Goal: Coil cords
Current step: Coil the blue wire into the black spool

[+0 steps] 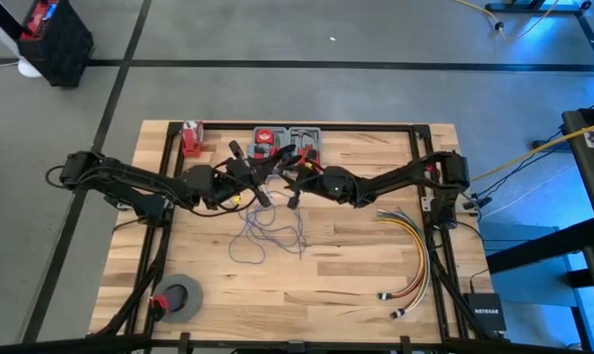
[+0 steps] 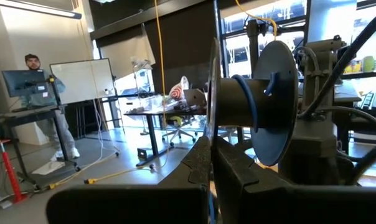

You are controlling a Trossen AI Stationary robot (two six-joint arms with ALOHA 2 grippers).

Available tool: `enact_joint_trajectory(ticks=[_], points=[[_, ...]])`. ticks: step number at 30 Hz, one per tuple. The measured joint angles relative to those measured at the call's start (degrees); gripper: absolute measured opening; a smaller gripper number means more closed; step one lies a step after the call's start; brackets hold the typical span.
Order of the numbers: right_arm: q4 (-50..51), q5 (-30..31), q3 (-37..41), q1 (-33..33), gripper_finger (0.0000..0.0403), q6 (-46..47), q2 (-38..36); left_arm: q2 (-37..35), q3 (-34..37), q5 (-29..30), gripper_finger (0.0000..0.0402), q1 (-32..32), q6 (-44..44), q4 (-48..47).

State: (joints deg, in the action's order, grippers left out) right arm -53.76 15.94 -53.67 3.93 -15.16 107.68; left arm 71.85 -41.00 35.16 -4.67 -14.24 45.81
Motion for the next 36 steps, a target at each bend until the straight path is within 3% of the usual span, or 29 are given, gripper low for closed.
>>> enact_joint_trajectory(ticks=[4,9,15,23,33,36], points=[[4.0,-0.1,-1.8,-0.2,0.0069,-0.1,0.7,0.0,0.0,0.0,0.0001,0.0,-0.1,-0.2],[7.3,0.3,-1.8,-0.9,0.0011,-2.1,0.7,0.0,0.0,0.0,0.0001,0.0,-0.9,-0.3],[7.5,8.6,-1.8,-5.7,0.0014,-9.7,0.7,0.0,0.0,5.2,0.0001,0.0,-0.2,-1.1],[6.2,16.2,-1.8,-10.3,0.0008,-19.7,0.1,0.0,0.0,6.0,0.0001,1.7,2.0,-4.5],[12.9,14.3,-1.8,-11.8,0.0004,-19.4,-8.4,0.0,0.0,6.0,0.0001,3.7,4.9,-8.0],[15.5,14.5,-1.8,-11.3,0.0004,-17.9,-9.2,0.0,0.0,3.1,0.0001,3.5,5.9,-7.3]])
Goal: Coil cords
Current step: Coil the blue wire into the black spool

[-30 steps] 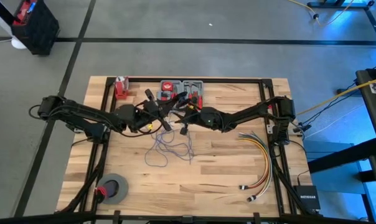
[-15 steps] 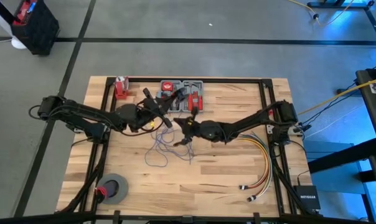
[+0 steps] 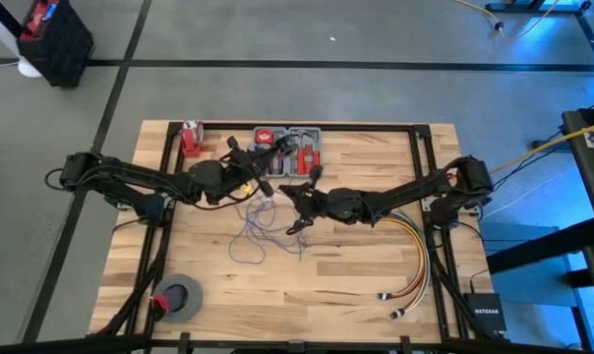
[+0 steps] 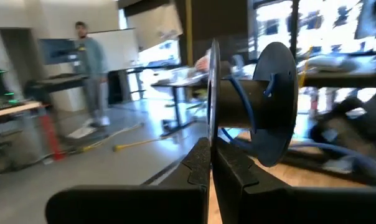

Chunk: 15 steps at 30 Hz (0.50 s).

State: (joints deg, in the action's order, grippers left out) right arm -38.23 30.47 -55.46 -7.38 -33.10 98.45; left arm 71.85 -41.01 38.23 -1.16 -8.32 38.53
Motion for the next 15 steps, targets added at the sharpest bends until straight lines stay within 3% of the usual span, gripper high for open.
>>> enact_joint_trajectory(ticks=[2,5,10,15], points=[[2.0,-0.8,0.0,0.8,0.0004,1.5,0.0,0.0,0.0,-3.8,0.0001,0.0,1.5,1.0],[5.2,-6.8,0.0,2.2,0.0003,6.8,0.2,0.0,0.0,-8.4,0.0001,0.0,3.2,2.4],[3.4,-18.0,0.0,3.8,0.0003,13.2,1.6,0.0,0.0,-8.7,0.0001,0.3,3.6,3.8],[4.9,-21.5,-1.9,3.6,0.0004,13.6,1.8,0.2,0.0,-8.1,0.0001,0.8,4.0,4.3]])
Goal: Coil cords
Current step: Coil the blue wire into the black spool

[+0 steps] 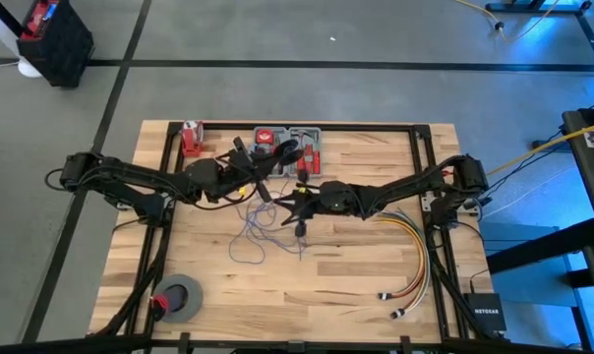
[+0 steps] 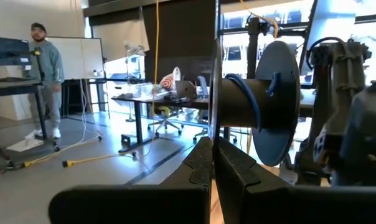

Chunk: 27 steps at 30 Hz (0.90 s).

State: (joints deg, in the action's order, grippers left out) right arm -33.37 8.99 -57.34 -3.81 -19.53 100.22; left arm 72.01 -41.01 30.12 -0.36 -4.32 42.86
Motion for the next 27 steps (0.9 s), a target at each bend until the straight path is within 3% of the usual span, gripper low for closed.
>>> enact_joint_trajectory(ticks=[9,27], points=[[12.7,-4.1,-8.1,0.0,0.0005,1.1,0.0,1.3,0.0,7.5,0.0001,1.6,-1.7,-2.8],[47.5,-4.7,-21.6,0.1,0.0005,-0.5,-10.0,1.3,0.0,7.8,0.0001,3.0,-6.3,-9.4]])
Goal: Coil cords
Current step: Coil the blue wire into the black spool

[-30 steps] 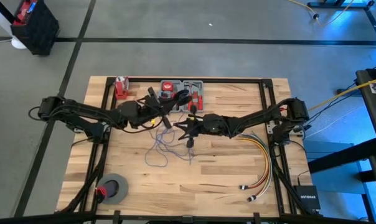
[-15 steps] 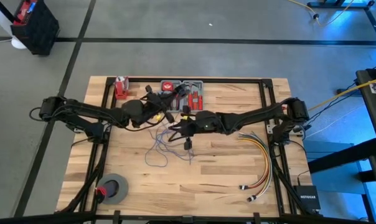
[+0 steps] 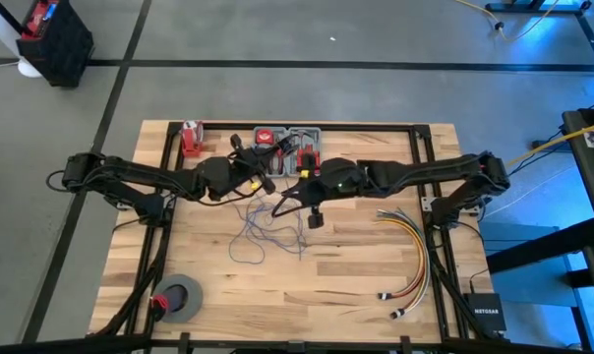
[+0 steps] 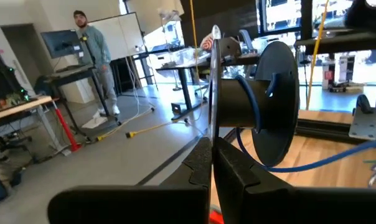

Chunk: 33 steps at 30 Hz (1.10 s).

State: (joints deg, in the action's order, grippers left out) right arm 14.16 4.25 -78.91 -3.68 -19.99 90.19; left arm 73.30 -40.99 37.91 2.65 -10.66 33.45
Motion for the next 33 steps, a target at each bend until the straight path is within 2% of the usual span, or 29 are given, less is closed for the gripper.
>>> enact_joint_trajectory(ticks=[8,13,20,23,26,29,33], points=[[8.1,-0.5,-0.8,0.0,0.0005,0.0,-0.7,0.0,0.0,0.0,0.0001,-0.2,0.5,0.2],[3.0,-0.5,-0.8,0.0,0.0005,-2.9,-0.3,0.0,0.0,0.0,0.0001,-0.2,0.0,0.1],[-9.4,-1.4,-0.9,0.0,0.0005,-8.9,0.6,0.0,0.0,0.0,0.0001,-0.2,-0.3,0.2],[-9.8,-5.3,-0.9,0.6,0.0005,-9.0,2.3,0.0,0.0,0.0,0.0001,-0.2,-0.2,0.1],[-9.4,-6.1,-0.8,0.8,0.0005,-9.2,4.2,0.0,0.0,0.0,0.0001,-0.2,-0.2,0.1],[-11.1,-3.4,-1.4,0.8,0.0005,-12.2,4.6,0.0,0.0,0.0,0.0001,-0.2,-0.7,0.0],[-9.8,4.0,-6.4,0.8,0.0005,-16.3,4.5,0.0,0.0,0.0,0.0001,-0.3,-1.8,-0.3]])
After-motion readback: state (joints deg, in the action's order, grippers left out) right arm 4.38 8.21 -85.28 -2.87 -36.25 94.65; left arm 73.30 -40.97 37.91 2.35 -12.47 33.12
